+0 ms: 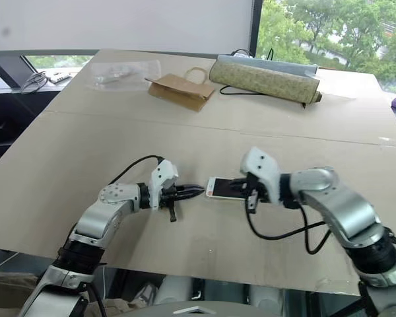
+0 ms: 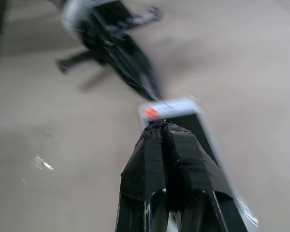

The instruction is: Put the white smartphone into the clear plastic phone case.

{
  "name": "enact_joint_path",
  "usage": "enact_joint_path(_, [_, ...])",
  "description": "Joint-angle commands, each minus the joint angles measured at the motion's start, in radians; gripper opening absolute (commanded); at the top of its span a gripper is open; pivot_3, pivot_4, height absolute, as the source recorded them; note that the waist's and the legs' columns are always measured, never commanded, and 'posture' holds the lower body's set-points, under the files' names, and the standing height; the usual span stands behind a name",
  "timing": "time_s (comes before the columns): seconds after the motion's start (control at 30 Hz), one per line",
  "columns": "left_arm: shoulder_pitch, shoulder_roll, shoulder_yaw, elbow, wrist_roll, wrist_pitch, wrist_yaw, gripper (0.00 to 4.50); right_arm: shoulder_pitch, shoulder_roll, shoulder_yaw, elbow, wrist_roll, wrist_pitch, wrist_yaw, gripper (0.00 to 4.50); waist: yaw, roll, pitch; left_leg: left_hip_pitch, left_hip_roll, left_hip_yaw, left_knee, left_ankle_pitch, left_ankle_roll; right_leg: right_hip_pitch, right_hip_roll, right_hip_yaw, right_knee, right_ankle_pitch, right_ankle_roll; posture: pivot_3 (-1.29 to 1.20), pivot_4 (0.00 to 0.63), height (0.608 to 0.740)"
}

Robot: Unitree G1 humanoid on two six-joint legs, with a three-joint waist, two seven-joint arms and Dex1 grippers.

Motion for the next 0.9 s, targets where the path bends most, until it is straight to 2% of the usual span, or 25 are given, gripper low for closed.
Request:
enact_joint_path(0.03, [-0.003,0.008,-0.01,-0.016,0.006,-0.002,-0.003,0.09,-0.05,0.041,0.082,0.071,-0.056,-0.051,-0.009,0.0,-0.002,0.0,0.0,0.0,0.0,0.0,0.001,0.0,0.0,0.0,0.0,0.0,0.0,0.0,0.0,0.0,0.15,0.74])
enact_joint_path(0.2, [-0.004,0.009,-0.011,-0.01,0.013,-0.004,0.0,0.09,-0.094,0.091,0.191,0.185,-0.137,-0.125,0.009,0.0,-0.003,0.0,0.0,0.0,0.0,0.002,0.003,0.0,0.0,0.0,0.0,0.0,0.002,0.0,0.0,0.0,0.15,0.74])
enact_joint_path(0.3, [0.0,0.01,-0.011,-0.012,0.015,-0.003,0.002,0.09,-0.109,0.125,0.21,0.237,-0.161,-0.149,0.005,0.0,-0.003,0.0,0.0,0.0,0.0,0.003,0.003,0.0,0.0,0.0,0.0,0.0,0.002,0.0,0.0,0.0,0.15,0.74])
enact_joint_path(0.53, [0.012,0.011,-0.014,-0.027,0.014,0.002,0.006,0.09,-0.118,0.156,0.199,0.274,-0.178,-0.146,0.006,0.0,-0.003,0.0,0.0,0.0,0.0,0.003,0.003,0.001,-0.001,0.0,0.0,0.0,0.003,0.0,0.0,0.0,0.15,0.74])
enact_joint_path(0.77, [0.015,0.013,-0.01,-0.031,0.011,0.004,0.009,0.09,-0.113,0.199,0.095,0.228,-0.073,-0.072,0.004,0.0,-0.003,0.0,0.0,0.0,0.0,0.003,0.003,0.001,-0.001,0.0,0.0,0.0,0.003,0.0,0.0,0.0,0.15,0.74])
enact_joint_path(0.9, [0.014,0.011,-0.011,-0.031,0.012,0.003,0.01,0.09,-0.115,0.185,0.117,0.26,-0.109,-0.076,-0.003,0.0,-0.003,0.0,0.0,0.0,0.0,0.003,0.003,0.0,-0.001,0.0,0.0,0.0,0.003,0.0,0.0,0.0,0.15,0.74])
